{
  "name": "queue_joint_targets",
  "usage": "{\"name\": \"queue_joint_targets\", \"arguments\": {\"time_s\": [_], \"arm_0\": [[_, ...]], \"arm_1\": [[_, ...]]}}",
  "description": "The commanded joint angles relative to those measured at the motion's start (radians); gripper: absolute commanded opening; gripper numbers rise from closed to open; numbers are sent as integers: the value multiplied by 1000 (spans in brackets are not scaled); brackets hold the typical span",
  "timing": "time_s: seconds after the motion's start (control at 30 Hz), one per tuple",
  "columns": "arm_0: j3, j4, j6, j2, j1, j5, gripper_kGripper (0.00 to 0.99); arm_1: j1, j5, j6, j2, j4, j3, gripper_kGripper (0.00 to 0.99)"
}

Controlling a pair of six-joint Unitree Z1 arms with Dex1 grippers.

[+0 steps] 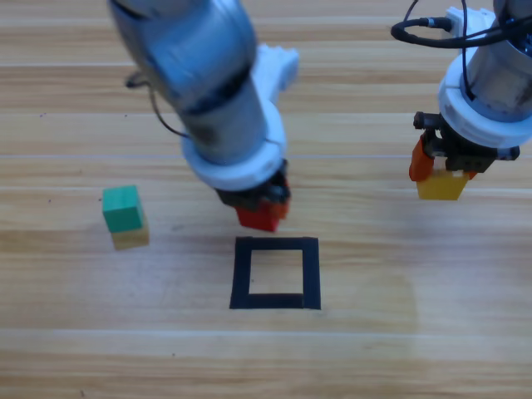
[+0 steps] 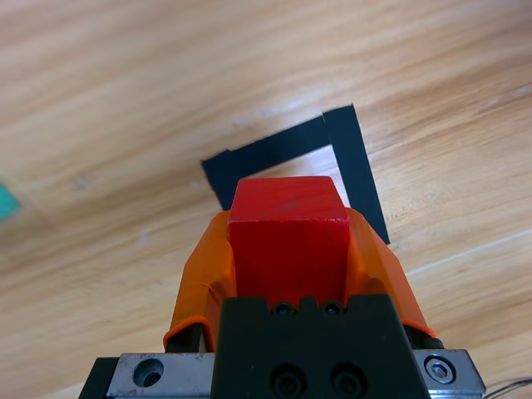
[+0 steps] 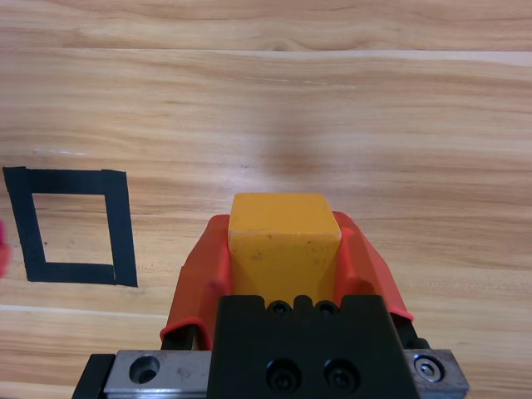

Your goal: Stack the blocks in the rectangular block: red at the bottom, yellow in the middle, green on top

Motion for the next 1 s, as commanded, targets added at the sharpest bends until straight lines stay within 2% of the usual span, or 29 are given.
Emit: {"name": "queue_joint_targets", "arguments": {"time_s": [0.03,0.13,0.57,1.0], "arm_0": [[-113,91,-109,146,-71,8,66],[-153,132,-169,180,-80,17,69],[-93,153,-393,172,-80,11,83],[-102,132,-407,223,-81,1,95]], "arm_1": [[-30,-18,-7,-12,14,12,0],[-30,-18,-7,-10,14,12,0],[-30,-1,-26,11,7,9,0],[-30,-1,-44,28,4,3,0]]}}
